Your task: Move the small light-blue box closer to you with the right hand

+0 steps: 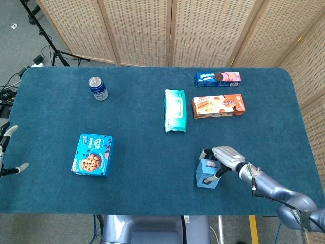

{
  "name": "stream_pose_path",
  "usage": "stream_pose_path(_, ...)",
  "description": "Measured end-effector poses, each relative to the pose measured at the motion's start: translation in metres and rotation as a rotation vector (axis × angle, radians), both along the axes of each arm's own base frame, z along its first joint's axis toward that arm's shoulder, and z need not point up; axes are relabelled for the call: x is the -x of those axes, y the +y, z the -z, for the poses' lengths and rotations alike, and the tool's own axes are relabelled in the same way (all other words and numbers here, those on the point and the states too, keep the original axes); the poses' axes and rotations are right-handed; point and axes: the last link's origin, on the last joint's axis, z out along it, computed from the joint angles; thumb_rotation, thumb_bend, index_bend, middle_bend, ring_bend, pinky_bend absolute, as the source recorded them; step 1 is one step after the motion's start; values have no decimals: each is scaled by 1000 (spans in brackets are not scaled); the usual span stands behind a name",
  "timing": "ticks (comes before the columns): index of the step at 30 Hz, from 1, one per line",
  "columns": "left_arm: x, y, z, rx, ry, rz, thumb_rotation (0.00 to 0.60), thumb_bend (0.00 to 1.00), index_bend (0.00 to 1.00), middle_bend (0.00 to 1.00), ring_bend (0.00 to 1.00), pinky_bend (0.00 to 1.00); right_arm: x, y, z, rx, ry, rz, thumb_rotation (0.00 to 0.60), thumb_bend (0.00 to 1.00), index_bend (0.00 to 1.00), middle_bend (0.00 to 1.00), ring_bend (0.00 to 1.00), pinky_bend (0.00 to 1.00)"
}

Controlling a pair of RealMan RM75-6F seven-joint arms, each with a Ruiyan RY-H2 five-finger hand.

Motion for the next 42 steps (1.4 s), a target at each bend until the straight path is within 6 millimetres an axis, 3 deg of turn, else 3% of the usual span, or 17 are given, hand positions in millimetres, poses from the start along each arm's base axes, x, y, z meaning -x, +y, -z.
stream_pose_path(2, 0, 0, -1, -1, -3, -1, 600, 0, 0, 0, 0, 0, -2, -3, 5, -41, 11, 22, 600, 591, 428, 479, 449, 371)
stream_pose_path(4, 0, 0, -2, -1, -6, -2, 600, 0, 0, 0, 0, 0, 0, -7, 9, -56, 26, 32, 600, 455, 321, 270, 266, 355)
stream_pose_path(6, 1, 0, -2, 2, -7, -4, 600, 0, 0, 0, 0, 0, 5, -9, 13, -63, 44, 42, 600, 164, 88, 26, 35, 245)
stream_pose_path(8, 1, 0, -3, 1, -7, -4, 600, 0, 0, 0, 0, 0, 9, -11, 18, -66, 57, 50, 600, 19, 6, 0, 0, 145)
stream_pose_path(9, 1, 0, -3, -2, -7, -4, 600, 0, 0, 0, 0, 0, 10, -11, 18, -63, 60, 48, 600, 2, 0, 0, 0, 116)
stream_pose_path(20, -1, -1, -3, -10, -8, 10, 600, 0, 0, 0, 0, 0, 8, -22, 4, 212, 59, -132, 600, 0, 0, 0, 0, 64)
stream_pose_path(29, -1, -2, -4, -10, -12, 17, 600, 0, 0, 0, 0, 0, -1, 15, -16, 292, 64, -244, 600, 0, 0, 0, 0, 58)
stream_pose_path(35, -1, -3, -2, -7, -6, 17, 600, 0, 0, 0, 0, 0, 20, 46, 0, 309, 129, -318, 600, 0, 0, 0, 0, 58)
stream_pose_path(42, -1, -2, -1, -6, -2, 12, 600, 0, 0, 0, 0, 0, 33, 45, 16, 319, 139, -306, 600, 0, 0, 0, 0, 60)
